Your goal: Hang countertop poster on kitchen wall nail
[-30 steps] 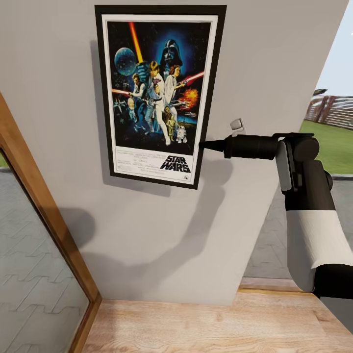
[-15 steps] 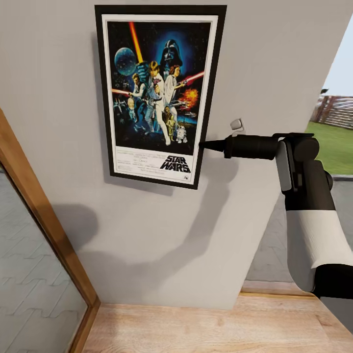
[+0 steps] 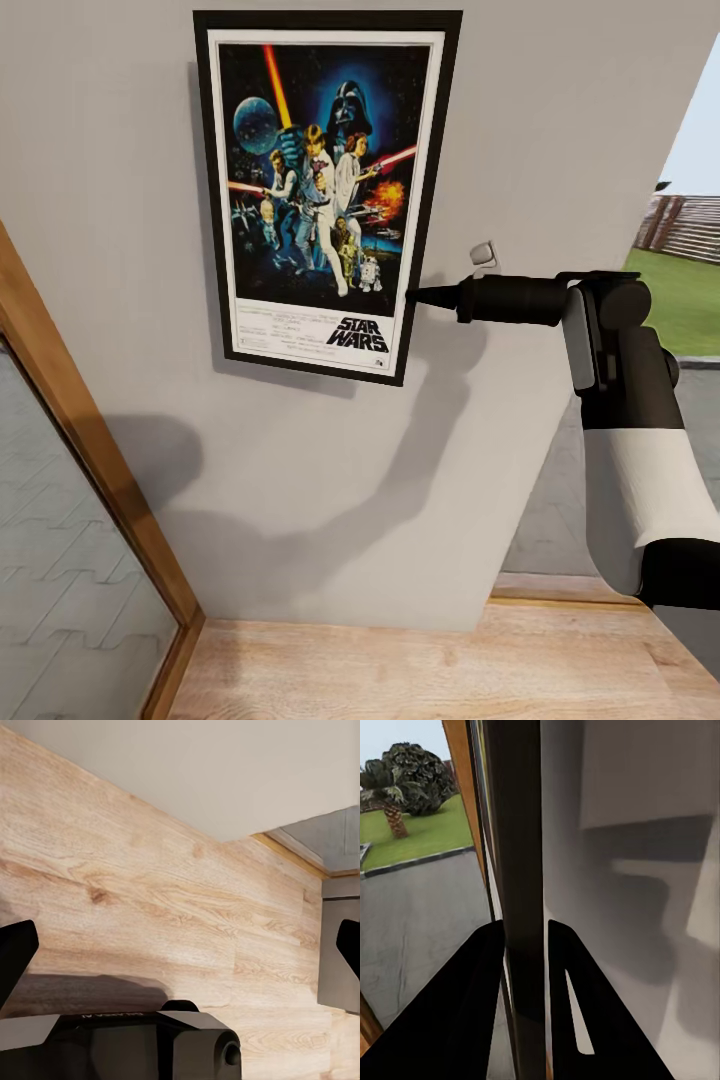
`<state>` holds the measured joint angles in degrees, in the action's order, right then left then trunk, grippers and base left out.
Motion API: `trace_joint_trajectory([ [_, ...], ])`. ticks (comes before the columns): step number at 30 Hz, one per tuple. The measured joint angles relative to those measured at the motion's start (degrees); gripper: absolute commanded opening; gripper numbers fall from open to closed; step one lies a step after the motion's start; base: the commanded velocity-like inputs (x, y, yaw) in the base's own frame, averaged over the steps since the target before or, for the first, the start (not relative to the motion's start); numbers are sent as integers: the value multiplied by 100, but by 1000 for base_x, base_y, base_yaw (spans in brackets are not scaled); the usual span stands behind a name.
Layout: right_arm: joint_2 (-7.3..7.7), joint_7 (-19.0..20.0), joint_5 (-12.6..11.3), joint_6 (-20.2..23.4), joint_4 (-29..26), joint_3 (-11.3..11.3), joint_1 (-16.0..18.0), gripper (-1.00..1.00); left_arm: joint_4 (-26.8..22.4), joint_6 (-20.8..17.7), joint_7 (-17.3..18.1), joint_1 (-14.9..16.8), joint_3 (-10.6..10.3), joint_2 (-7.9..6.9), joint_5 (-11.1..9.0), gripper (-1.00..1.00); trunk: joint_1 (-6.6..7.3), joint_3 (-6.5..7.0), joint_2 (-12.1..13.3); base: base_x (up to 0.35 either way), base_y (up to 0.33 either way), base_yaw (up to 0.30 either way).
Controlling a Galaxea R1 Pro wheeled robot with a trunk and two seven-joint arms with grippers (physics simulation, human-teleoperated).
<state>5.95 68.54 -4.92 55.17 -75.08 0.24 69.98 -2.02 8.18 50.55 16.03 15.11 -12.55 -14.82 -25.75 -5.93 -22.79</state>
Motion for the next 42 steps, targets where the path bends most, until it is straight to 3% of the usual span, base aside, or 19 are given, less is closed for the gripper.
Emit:
trace_joint_trajectory([
  [42, 0, -1, 1, 0, 0, 0, 0, -100, 0, 2, 0, 1, 0, 0, 0, 100, 0, 0, 0, 0, 59, 0],
])
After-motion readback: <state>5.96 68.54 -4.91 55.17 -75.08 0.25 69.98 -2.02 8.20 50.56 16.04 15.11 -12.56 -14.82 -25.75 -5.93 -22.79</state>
